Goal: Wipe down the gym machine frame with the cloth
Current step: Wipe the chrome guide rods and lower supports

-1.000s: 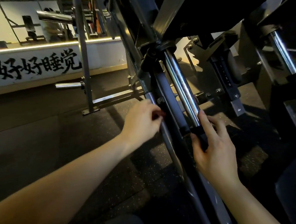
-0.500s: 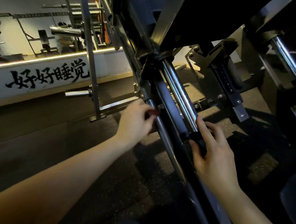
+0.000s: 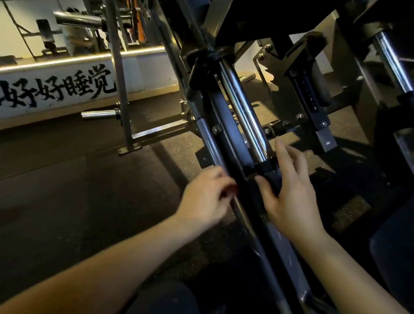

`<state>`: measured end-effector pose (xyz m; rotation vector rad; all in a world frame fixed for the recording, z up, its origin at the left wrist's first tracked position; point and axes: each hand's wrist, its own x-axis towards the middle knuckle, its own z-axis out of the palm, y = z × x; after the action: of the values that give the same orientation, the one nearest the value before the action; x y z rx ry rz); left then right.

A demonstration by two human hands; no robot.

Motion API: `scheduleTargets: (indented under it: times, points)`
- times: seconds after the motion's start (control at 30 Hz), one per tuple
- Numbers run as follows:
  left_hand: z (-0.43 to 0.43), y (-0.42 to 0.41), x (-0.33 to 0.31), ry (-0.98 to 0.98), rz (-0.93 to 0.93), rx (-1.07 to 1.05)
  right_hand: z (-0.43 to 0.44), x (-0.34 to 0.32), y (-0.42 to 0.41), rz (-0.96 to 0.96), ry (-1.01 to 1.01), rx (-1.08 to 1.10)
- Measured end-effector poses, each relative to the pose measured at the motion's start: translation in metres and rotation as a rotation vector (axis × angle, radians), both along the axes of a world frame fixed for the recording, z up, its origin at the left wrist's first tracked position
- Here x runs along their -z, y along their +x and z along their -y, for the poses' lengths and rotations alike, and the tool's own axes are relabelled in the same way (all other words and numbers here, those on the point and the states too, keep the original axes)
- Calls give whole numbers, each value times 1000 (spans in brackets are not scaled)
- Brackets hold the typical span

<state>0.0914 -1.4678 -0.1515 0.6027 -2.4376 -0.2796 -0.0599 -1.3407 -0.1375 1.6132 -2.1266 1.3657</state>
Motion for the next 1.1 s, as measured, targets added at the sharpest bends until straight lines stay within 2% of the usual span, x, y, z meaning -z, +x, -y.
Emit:
scheduleTargets:
  times: [0.1,0.17,0.23,0.3,0.4,0.47,0.6,0.67,0.77,0.87,0.93,1.03,1.1]
  points:
    - [41,1,-36,96,-257,-240,-22,7,-1,91,40,-4]
    - [60,-1,-47,165,-339,-348,-36,20,-2,138,54,2]
    - [51,-2,-38,222,-348,-348,-46,32,-2,170,50,-4]
    - [20,-2,-13,260,-326,-242,-49,38,-1,184,35,-11]
    - [-36,-6,25,246,-97,-62,-50,41,-5,164,13,-15]
    - [-43,-13,28,236,-38,-96,-50,40,-10,161,10,-31]
    - [-11,-23,-4,256,-284,-326,-52,40,-11,213,20,-44]
    - [-4,-25,-5,241,-378,-368,-50,38,-9,238,5,-22]
    - [-37,-26,29,211,-401,-285,-48,35,-7,264,5,-15]
    - [-79,-17,70,216,-229,-113,-47,34,-7,269,7,-6]
    - [-82,-14,75,223,-186,-93,-47,35,-5,266,1,-8]
    - [-48,-17,51,253,-408,-265,-47,37,-5,260,-9,-9]
    - [-29,-16,39,254,-481,-338,-48,37,-5,267,-9,-10]
